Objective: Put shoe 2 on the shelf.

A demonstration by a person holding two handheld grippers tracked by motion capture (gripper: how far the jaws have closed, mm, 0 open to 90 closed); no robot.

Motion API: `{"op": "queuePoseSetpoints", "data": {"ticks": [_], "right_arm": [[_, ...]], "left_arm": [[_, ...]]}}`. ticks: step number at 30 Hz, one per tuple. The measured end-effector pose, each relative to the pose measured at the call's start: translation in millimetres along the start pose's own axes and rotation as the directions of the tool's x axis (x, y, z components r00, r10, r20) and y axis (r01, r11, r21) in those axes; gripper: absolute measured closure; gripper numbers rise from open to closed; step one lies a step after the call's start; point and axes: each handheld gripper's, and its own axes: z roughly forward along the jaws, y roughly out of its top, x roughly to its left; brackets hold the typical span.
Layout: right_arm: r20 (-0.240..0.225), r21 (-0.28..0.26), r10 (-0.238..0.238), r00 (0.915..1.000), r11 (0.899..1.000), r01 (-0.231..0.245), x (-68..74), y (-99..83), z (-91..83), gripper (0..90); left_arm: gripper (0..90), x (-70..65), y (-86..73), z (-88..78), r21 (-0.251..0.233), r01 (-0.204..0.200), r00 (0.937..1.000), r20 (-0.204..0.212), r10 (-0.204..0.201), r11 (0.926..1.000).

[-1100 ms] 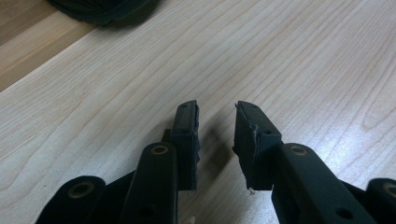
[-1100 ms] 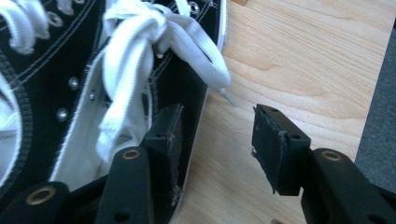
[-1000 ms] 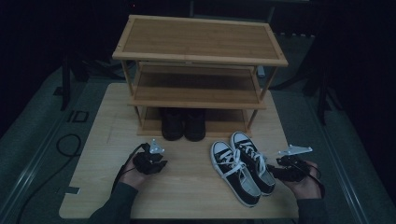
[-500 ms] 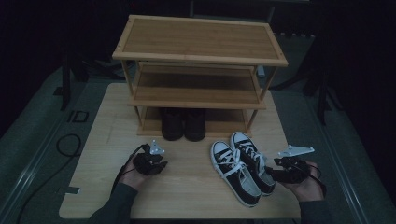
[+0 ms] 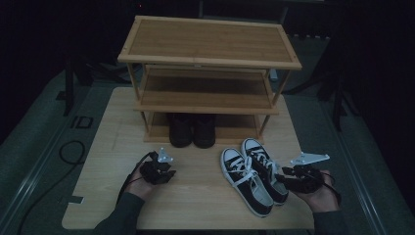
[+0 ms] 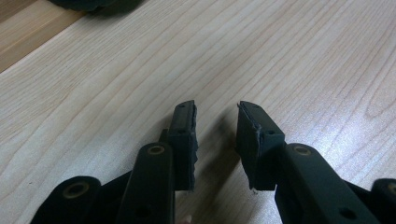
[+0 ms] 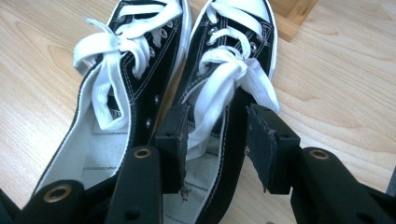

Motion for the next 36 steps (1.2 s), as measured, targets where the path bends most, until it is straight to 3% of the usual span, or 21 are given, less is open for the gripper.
{"op": "queuePoseSetpoints", "data": {"ticks": [23,28,36], "right_arm": [[-0.058,-0.062,-0.095,0.9937,0.994,0.092,21.3,17.3,-2.8,42.9],[-0.077,-0.055,-0.108,0.9912,0.993,0.104,26.2,17.2,1.2,42.5],[-0.076,-0.003,-0.076,0.9942,0.997,0.076,25.3,10.5,15.3,37.8]], "left_arm": [[66.2,-0.6,0.1,1.8,-0.013,0.021,0.9996,0.022,-0.02,0.9997],[66.2,-0.6,0.0,1.8,-0.013,0.021,0.9995,0.022,-0.021,0.9997],[66.1,-0.6,-0.1,1.7,-0.013,0.021,0.9996,0.021,-0.021,0.9997]]}}
